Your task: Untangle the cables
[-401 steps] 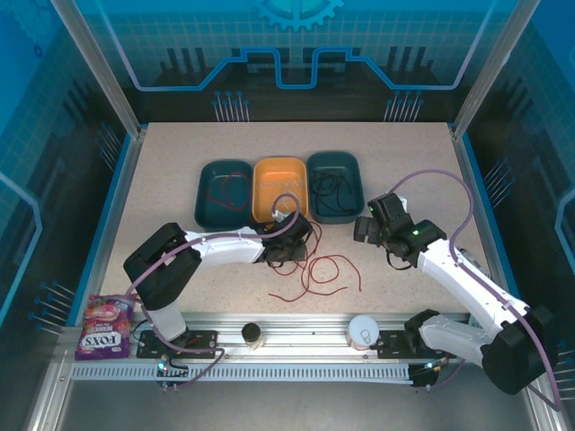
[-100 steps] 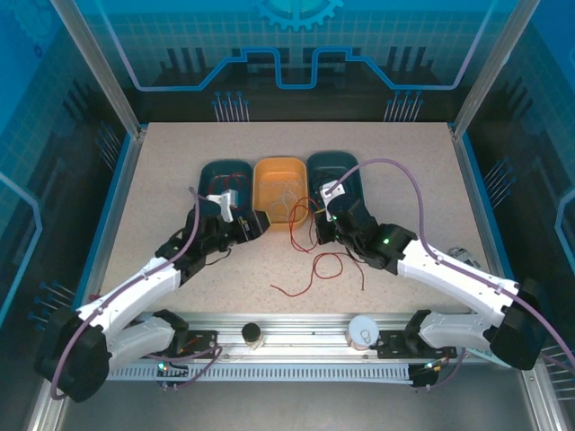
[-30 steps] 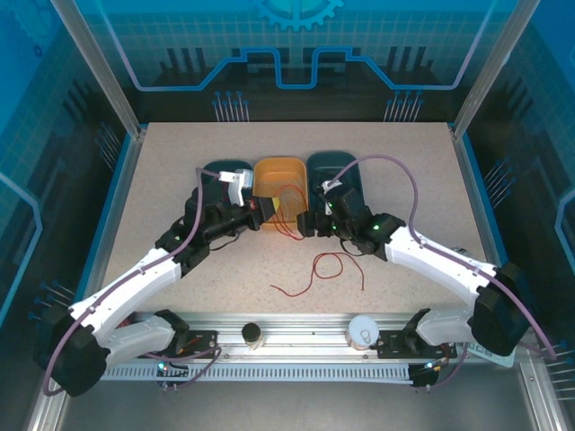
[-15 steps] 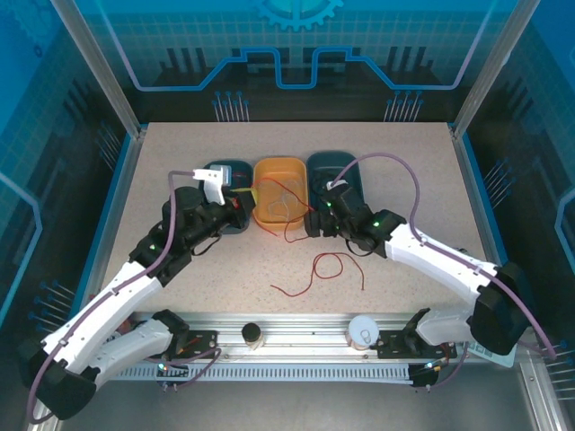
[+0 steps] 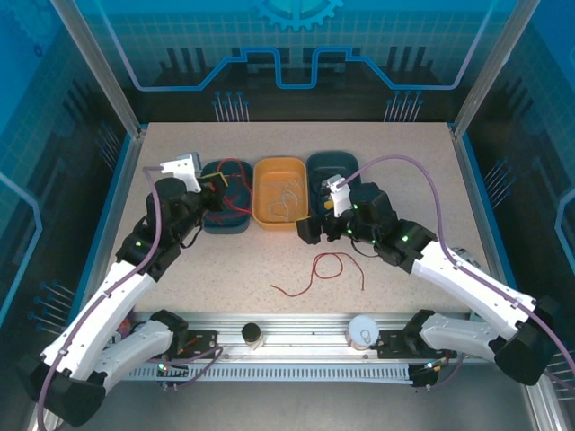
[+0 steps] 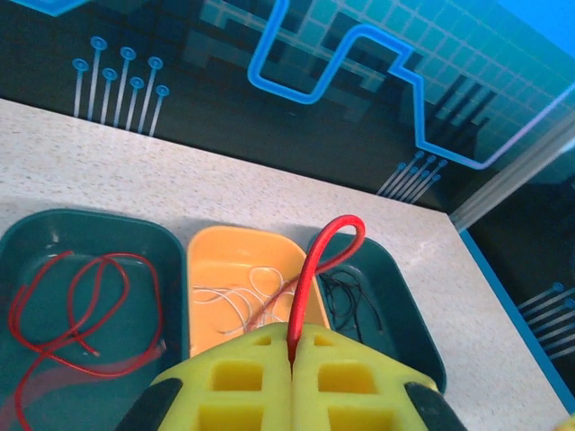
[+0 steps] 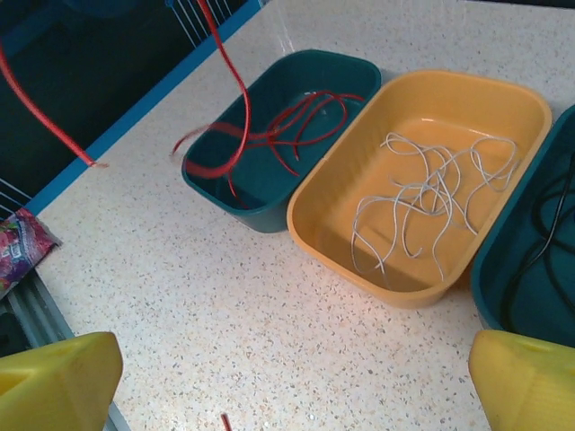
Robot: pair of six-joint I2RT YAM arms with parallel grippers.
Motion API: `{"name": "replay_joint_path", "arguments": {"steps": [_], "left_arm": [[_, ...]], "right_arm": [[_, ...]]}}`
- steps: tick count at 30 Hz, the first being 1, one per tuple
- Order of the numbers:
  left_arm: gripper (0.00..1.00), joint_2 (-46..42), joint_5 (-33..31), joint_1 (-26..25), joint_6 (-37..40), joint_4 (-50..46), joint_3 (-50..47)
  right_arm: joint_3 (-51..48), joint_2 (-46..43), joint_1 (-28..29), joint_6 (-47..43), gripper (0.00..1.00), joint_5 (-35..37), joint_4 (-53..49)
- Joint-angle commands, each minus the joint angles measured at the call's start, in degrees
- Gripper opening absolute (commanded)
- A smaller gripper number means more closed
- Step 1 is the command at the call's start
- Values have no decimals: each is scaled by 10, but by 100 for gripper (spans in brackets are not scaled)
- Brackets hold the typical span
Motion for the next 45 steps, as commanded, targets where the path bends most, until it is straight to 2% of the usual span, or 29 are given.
{"name": "replay_joint_path", "arguments": {"steps": [1, 12, 21, 31, 45], "left_arm": [[0, 9, -19, 20, 12, 2, 29], [0, 63, -72, 57, 68, 21, 68], [0, 105, -71, 70, 59, 44, 66], [0, 163, -105, 82, 77, 70, 54], [0, 221, -96, 85, 60, 77, 47]], "right_arm": [[-10, -11, -5, -7, 100, 8, 9], [-5, -18, -6, 14, 100, 88, -21], [-6, -16, -7, 23, 100, 95, -23], [-4, -10, -8, 30, 100, 98, -31], [-4, -10, -10, 33, 100, 107, -37]]}}
